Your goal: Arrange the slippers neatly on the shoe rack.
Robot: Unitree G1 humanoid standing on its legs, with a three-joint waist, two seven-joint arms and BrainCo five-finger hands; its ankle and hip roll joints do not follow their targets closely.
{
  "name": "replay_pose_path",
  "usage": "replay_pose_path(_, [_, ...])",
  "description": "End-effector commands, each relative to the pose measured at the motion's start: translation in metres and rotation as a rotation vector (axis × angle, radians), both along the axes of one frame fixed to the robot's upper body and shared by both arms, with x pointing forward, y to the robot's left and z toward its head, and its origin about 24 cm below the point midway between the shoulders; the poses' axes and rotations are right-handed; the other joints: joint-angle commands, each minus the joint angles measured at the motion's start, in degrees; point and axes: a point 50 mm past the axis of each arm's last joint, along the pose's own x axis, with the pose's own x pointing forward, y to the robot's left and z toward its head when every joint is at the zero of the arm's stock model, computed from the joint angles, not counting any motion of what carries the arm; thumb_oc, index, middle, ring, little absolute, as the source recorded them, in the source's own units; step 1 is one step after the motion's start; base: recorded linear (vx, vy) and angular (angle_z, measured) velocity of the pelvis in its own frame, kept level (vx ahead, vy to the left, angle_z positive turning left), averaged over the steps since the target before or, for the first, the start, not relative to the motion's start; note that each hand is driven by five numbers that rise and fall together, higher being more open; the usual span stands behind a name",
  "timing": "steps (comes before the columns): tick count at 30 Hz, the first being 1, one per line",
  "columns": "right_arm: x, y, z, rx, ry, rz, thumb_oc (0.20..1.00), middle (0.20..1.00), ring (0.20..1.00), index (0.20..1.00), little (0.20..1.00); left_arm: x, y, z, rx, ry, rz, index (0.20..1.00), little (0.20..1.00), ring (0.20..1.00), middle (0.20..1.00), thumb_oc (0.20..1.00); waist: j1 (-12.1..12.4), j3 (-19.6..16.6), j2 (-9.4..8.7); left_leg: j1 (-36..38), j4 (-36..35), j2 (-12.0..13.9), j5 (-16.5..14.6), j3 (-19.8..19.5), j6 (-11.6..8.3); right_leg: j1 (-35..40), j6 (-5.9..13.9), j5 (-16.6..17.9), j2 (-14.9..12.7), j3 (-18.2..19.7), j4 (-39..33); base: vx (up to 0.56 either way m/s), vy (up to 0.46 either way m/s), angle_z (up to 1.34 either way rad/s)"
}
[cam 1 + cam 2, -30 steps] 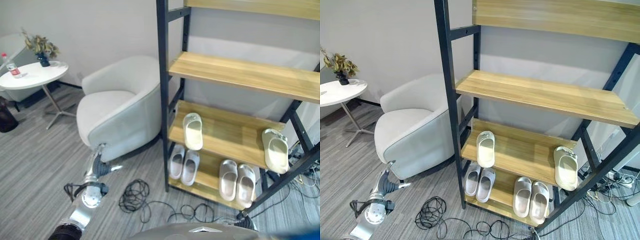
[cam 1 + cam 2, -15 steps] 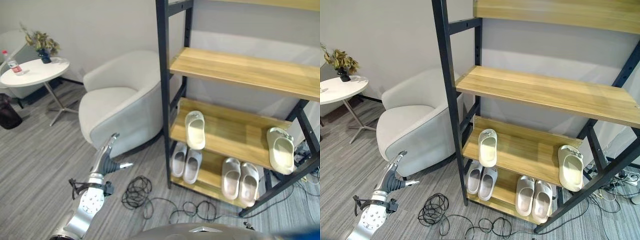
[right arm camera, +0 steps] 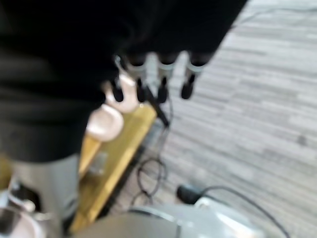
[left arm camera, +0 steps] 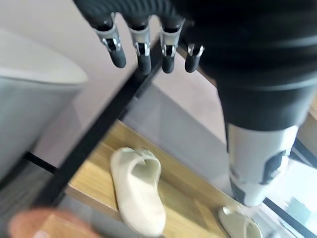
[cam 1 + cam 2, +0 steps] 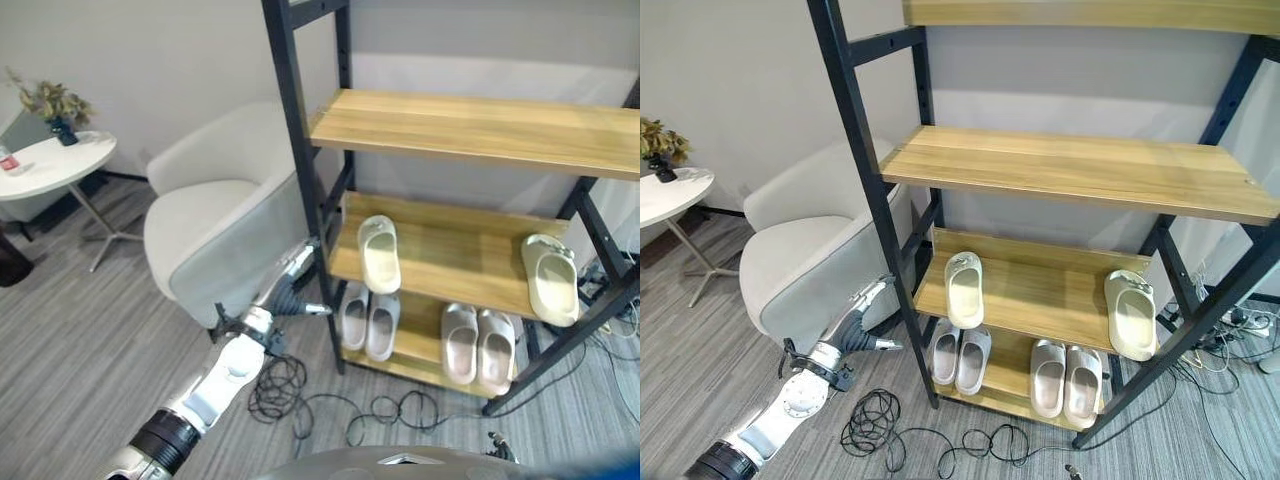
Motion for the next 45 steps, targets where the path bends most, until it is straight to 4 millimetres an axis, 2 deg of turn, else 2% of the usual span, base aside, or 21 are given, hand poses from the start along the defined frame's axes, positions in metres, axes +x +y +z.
replay_pose_path(1, [0.014, 0.000, 0.003, -0.007, -0.059, -0.031, 1.000, 1.000, 1.000, 1.000, 1.000, 0.008, -0.011, 0.023, -0.035, -0.096, -0.077, 1.000, 1.000, 1.000, 1.000, 1.000, -0.2, 0.5, -0.69, -5.5, 6.9, -2.3, -4.1, 2.7, 1.14, -3.6, 3.18, -8.2, -1.2, 2.8, 11.6, -0.03, 0.039, -0.21])
replay_pose_path(7, [0.015, -0.006, 0.005, -0.034, -0.052, -0.011, 1.000, 1.000, 1.000, 1.000, 1.000, 0.002, -0.014, 0.016, -0.068, -0.038, -0.086, 1.000, 1.000, 1.000, 1.000, 1.000, -1.0, 2.4, -0.54, -5.9, 7.6, -2.5, -4.9, 5.7, 2.49, -7.7, 4.35, -6.6, -2.0, 6.8, 14.3, -0.11, 0.049, -0.36])
replay_pose_path(8, [0.028, -0.006, 0.007, -0.048, -0.074, 0.011, 1.000, 1.000, 1.000, 1.000, 1.000, 0.004, -0.015, 0.019, -0.077, -0.053, -0.084, 1.000, 1.000, 1.000, 1.000, 1.000, -0.1, 4.2, 0.17, -6.6, 8.7, -1.4, -5.5, 8.4, 2.54, -10.5, 4.74, -6.0, -3.4, 3.8, 17.2, -0.19, 0.004, -0.59])
replay_pose_path(9, [0.029, -0.006, 0.007, -0.049, -0.076, 0.010, 1.000, 1.000, 1.000, 1.000, 1.000, 0.005, -0.015, 0.020, -0.077, -0.054, -0.084, 1.000, 1.000, 1.000, 1.000, 1.000, 0.0, 4.4, 0.17, -6.7, 8.8, -1.3, -5.7, 8.5, 2.54, -10.7, 4.76, -6.1, -3.4, 3.9, 17.5, -0.23, -0.002, -1.05])
replay_pose_path(10, [0.039, -0.006, 0.009, -0.055, -0.098, 0.026, 1.000, 1.000, 1.000, 1.000, 1.000, 0.007, -0.014, 0.022, -0.091, -0.060, -0.078, 1.000, 1.000, 1.000, 1.000, 1.000, 1.1, 5.1, 0.74, -7.3, 9.4, -0.4, -5.7, 10.6, 2.39, -11.6, 4.19, -6.2, -5.2, -1.2, 19.4, -0.14, 0.005, -1.06])
replay_pose_path(12, [0.044, -0.002, 0.009, -0.050, -0.112, 0.033, 1.000, 1.000, 1.000, 1.000, 1.000, 0.007, -0.012, 0.024, -0.097, -0.069, -0.066, 1.000, 1.000, 1.000, 1.000, 1.000, 1.6, 4.7, 0.62, -8.8, 11.0, 0.5, -5.3, 13.4, 2.29, -10.2, 3.42, -7.8, -6.5, -7.5, 21.4, -0.17, -0.074, -1.07])
replay_pose_path(14, [0.042, -0.001, 0.008, -0.054, -0.097, 0.037, 1.000, 1.000, 1.000, 1.000, 1.000, 0.005, -0.010, 0.024, -0.096, -0.063, -0.060, 1.000, 1.000, 1.000, 1.000, 1.000, 2.1, 4.6, 0.38, -8.6, 11.4, 0.7, -5.4, 14.2, 1.98, -9.3, 3.06, -8.2, -6.4, -8.2, 20.1, -0.05, -0.167, -0.64])
replay_pose_path(17, [0.040, -0.002, 0.007, -0.057, -0.087, 0.040, 1.000, 1.000, 1.000, 1.000, 1.000, 0.004, -0.009, 0.020, -0.117, -0.060, -0.028, 1.000, 1.000, 1.000, 1.000, 1.000, 1.9, 3.4, 0.65, -8.0, 11.6, 3.1, -4.7, 15.8, 0.70, -7.4, 2.93, -9.0, -4.0, -5.7, 15.6, 0.01, -0.226, -0.44])
replay_pose_path(19, [0.040, -0.003, 0.008, -0.061, -0.091, 0.045, 1.000, 1.000, 1.000, 1.000, 1.000, 0.004, -0.010, 0.019, -0.119, -0.060, -0.023, 1.000, 1.000, 1.000, 1.000, 1.000, 1.9, 3.5, 0.99, -7.3, 11.1, 3.6, -4.4, 16.2, 0.39, -6.9, 2.65, -9.0, -3.3, -5.2, 14.6, 0.02, -0.217, -0.32])
replay_pose_path(20, [0.041, -0.004, 0.009, -0.068, -0.096, 0.055, 1.000, 1.000, 1.000, 1.000, 1.000, 0.006, -0.012, 0.019, -0.106, -0.072, -0.026, 1.000, 1.000, 1.000, 1.000, 1.000, 1.5, 3.5, 1.39, -6.7, 10.3, 4.8, -3.0, 16.1, -0.68, -6.0, 2.28, -9.4, -1.7, -4.6, 13.0, 0.00, -0.226, -0.32])
replay_pose_path(22, [0.040, -0.006, 0.009, -0.075, -0.100, 0.066, 1.000, 1.000, 1.000, 1.000, 1.000, 0.006, -0.015, 0.018, -0.104, -0.073, -0.032, 1.000, 1.000, 1.000, 1.000, 1.000, 1.3, 3.6, 1.68, -6.6, 10.0, 5.6, -2.3, 15.9, -1.25, -5.5, 1.95, -9.6, -0.9, -4.5, 12.3, -0.01, -0.231, -0.20])
replay_pose_path(23, [0.039, -0.007, 0.010, -0.090, -0.105, 0.089, 1.000, 1.000, 1.000, 1.000, 1.000, 0.009, -0.018, 0.020, -0.103, -0.087, -0.037, 1.000, 1.000, 1.000, 1.000, 1.000, 1.0, 4.0, 1.66, -7.1, 10.6, 7.1, -1.6, 15.7, -2.12, -4.9, 1.22, -10.1, 0.3, -4.3, 11.5, -0.02, -0.222, -0.18])
replay_pose_path(28, [0.033, -0.011, 0.011, -0.115, -0.095, 0.144, 1.000, 1.000, 1.000, 1.000, 1.000, 0.013, -0.019, 0.022, -0.104, -0.117, -0.010, 1.000, 1.000, 1.000, 1.000, 1.000, 1.1, 5.0, 0.96, -9.2, 16.4, 10.1, -1.6, 15.0, -3.06, -2.4, -0.38, -10.5, 2.1, -4.7, 8.8, -0.03, -0.224, -0.01])
replay_pose_path(30, [0.036, -0.013, 0.012, -0.125, -0.102, 0.158, 1.000, 1.000, 1.000, 1.000, 1.000, 0.015, -0.016, 0.021, -0.111, -0.126, 0.029, 1.000, 1.000, 1.000, 1.000, 1.000, 1.8, 5.8, 0.73, -10.7, 18.9, 10.0, -0.7, 14.3, -2.99, -1.7, -0.90, -10.8, 2.3, -5.1, 8.6, 0.00, -0.154, 0.02])
replay_pose_path(31, [0.037, -0.015, 0.013, -0.136, -0.107, 0.177, 1.000, 1.000, 1.000, 1.000, 1.000, 0.015, -0.010, 0.019, -0.115, -0.134, 0.081, 1.000, 1.000, 1.000, 1.000, 1.000, 3.2, 6.2, 0.56, -12.5, 18.1, 7.3, -1.3, 12.9, -2.48, -1.0, -1.00, -11.1, 2.8, -5.2, 8.1, 0.05, -0.085, -0.04])
replay_pose_path(34, [0.037, -0.015, 0.013, -0.139, -0.106, 0.180, 1.000, 1.000, 1.000, 1.000, 1.000, 0.016, -0.003, 0.015, -0.108, -0.132, 0.141, 1.000, 1.000, 1.000, 1.000, 1.000, 4.2, 6.3, -0.15, -14.7, 17.0, 6.3, 0.5, 12.9, -2.73, 0.0, -0.84, -11.1, 2.9, -5.6, 7.7, 0.07, -0.073, 0.23])
replay_pose_path(35, [0.044, -0.015, 0.015, -0.153, -0.124, 0.193, 1.000, 1.000, 1.000, 1.000, 1.000, 0.017, 0.005, 0.015, -0.097, -0.151, 0.197, 1.000, 1.000, 1.000, 1.000, 1.000, 5.7, 7.3, -0.59, -17.3, 16.1, 5.5, 2.3, 11.3, -3.53, 0.7, -0.98, -11.2, 3.4, -5.2, 7.7, 0.06, -0.049, 0.11])
replay_pose_path(36, [0.047, -0.014, 0.016, -0.158, -0.133, 0.208, 1.000, 1.000, 1.000, 1.000, 1.000, 0.017, 0.010, 0.016, -0.091, -0.168, 0.230, 1.000, 1.000, 1.000, 1.000, 1.000, 6.6, 7.7, -0.80, -18.3, 15.4, 4.7, 2.8, 9.3, -3.78, 0.9, -1.00, -11.2, 3.7, -4.7, 7.8, 0.06, -0.049, 0.01])
replay_pose_path(39, [0.047, -0.008, 0.015, -0.152, -0.138, 0.240, 1.000, 1.000, 1.000, 1.000, 1.000, 0.015, 0.018, 0.017, -0.049, -0.204, 0.263, 1.000, 1.000, 1.000, 1.000, 1.000, 6.8, 6.7, -0.58, -16.1, 12.0, 4.6, 3.8, 7.7, -3.40, 1.3, -0.87, -11.7, 4.6, -4.6, 7.7, 0.12, 0.003, -0.18])
replay_pose_path(40, [0.039, -0.008, 0.013, -0.141, -0.118, 0.240, 1.000, 1.000, 1.000, 1.000, 1.000, 0.016, 0.020, 0.018, -0.053, -0.219, 0.281, 1.000, 1.000, 1.000, 1.000, 1.000, 6.6, 6.4, -0.67, -15.5, 11.2, 4.7, 4.1, 7.8, -3.23, 1.6, -0.96, -11.9, 4.9, -4.7, 7.6, 0.15, 0.014, -0.20])
replay_pose_path(45, [0.035, -0.011, 0.010, -0.146, -0.082, 0.242, 1.000, 1.000, 1.000, 1.000, 1.000, 0.016, 0.020, 0.027, -0.044, -0.275, 0.269, 1.000, 1.000, 1.000, 1.000, 1.000, 6.4, 5.6, -0.59, -13.6, 9.9, 4.0, 3.9, 7.2, -2.93, 2.3, -1.11, -12.2, 4.9, -5.2, 7.1, 0.07, 0.029, -0.06])
